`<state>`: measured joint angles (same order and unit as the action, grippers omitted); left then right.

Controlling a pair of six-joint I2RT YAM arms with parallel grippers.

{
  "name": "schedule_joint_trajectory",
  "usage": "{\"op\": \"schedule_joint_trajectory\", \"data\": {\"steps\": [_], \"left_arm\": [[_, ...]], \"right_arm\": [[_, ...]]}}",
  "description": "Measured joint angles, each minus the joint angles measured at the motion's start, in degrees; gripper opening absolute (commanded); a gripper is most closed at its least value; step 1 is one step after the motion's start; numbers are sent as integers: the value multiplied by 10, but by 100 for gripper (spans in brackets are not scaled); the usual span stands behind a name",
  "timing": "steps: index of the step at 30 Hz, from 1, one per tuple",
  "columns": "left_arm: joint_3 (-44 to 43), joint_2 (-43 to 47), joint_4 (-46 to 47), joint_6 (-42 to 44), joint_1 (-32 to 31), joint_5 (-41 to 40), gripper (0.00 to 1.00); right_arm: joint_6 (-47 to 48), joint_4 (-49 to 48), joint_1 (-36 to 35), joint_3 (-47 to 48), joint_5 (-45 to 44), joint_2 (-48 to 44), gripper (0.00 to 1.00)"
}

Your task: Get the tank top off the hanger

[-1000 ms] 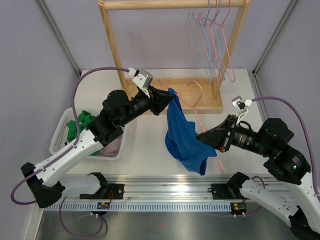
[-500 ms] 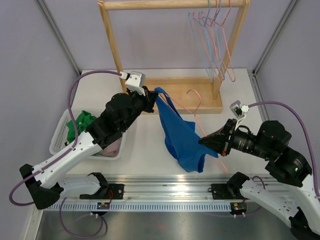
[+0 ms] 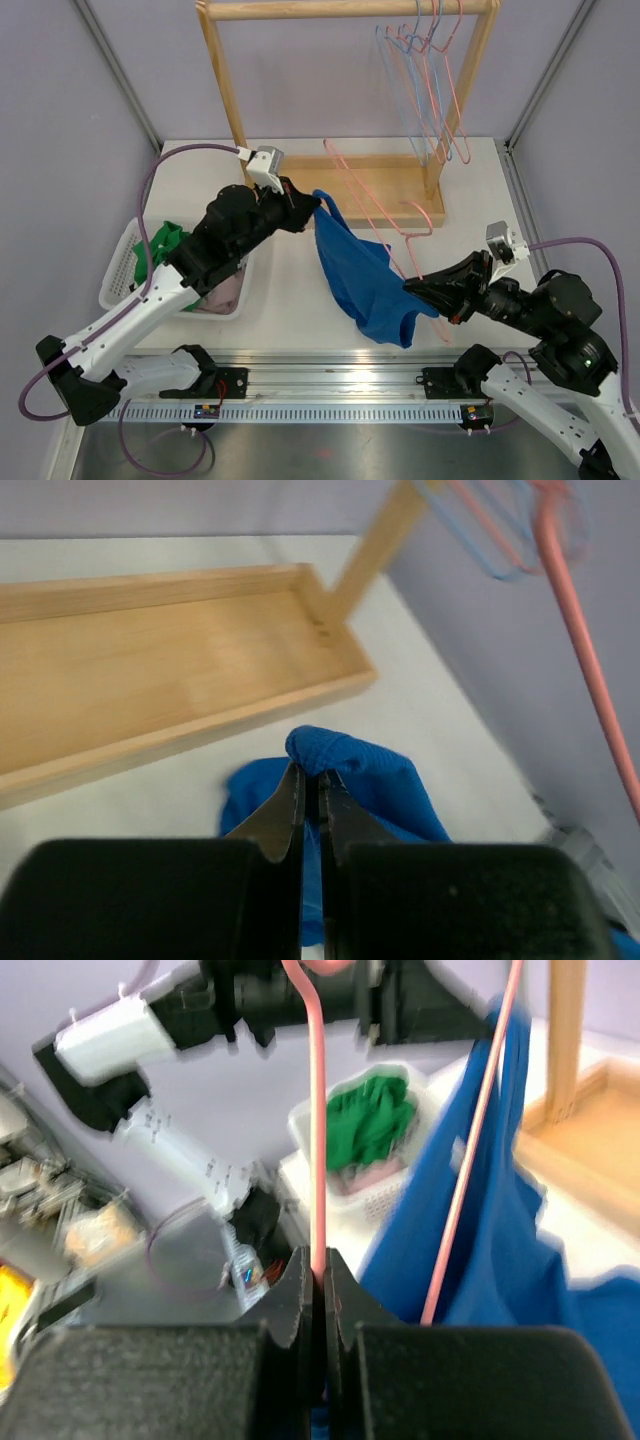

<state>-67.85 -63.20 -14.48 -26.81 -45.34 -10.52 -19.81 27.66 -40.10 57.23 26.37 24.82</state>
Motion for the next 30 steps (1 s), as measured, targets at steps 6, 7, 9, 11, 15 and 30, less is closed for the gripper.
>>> {"op": "schedule_joint_trajectory", "data": {"steps": [6,7,9,11,15,30], "left_arm": [[101,3,157,14,-59,294,0],[115,0,169,19,-81,323,0],[150,-2,190,28,-122,370,0],[182,0,192,31,-140,378,0],[214,9,131,29,-144,279,0],[216,134,-64,-18,-143,5,93]], "right_arm": [[3,-333,0,-155,-65,15,0],[7,-385,0,-166,-77,38,0],[21,-471,0,-170,-104,86,0],[38,-533,0,-170,-143,126,0],[35,-457,0,-102,-235,174,0],[-60,-94,81,304,-290,459,0]]}}
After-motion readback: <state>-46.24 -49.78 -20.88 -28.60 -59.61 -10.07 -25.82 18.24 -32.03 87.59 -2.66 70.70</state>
